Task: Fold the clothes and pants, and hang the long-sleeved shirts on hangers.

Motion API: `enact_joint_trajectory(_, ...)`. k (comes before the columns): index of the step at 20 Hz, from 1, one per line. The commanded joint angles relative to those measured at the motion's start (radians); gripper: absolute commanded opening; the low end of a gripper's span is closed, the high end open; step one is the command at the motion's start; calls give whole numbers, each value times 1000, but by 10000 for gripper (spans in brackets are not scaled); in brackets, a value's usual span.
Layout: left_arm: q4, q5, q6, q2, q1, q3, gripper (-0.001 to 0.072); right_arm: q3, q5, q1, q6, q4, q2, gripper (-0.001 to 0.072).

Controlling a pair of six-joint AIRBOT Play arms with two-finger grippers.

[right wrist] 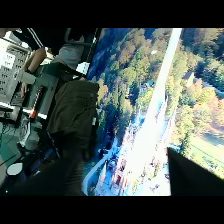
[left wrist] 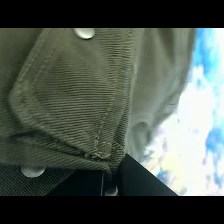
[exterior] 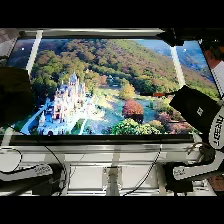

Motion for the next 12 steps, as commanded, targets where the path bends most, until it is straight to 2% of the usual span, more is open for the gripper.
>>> enact_joint_trajectory(1,-11,-35,121,54,-43,33,32,0,6,1,-2,-62,0,264)
enact_joint_trajectory(2,-11,-53,178,85,-69,51,32,0,10,1,-2,-91,0,21)
enact_joint_trajectory(7,-13,-161,199,220,-261,187,31,0,2,1,-2,-203,0,28)
enact_joint_trajectory(10,-87,-222,200,234,-457,366,32,0,-13,1,-3,-240,0,27)
enact_joint_trajectory(12,-86,-201,199,232,-594,469,32,0,-20,1,-8,-299,0,27)
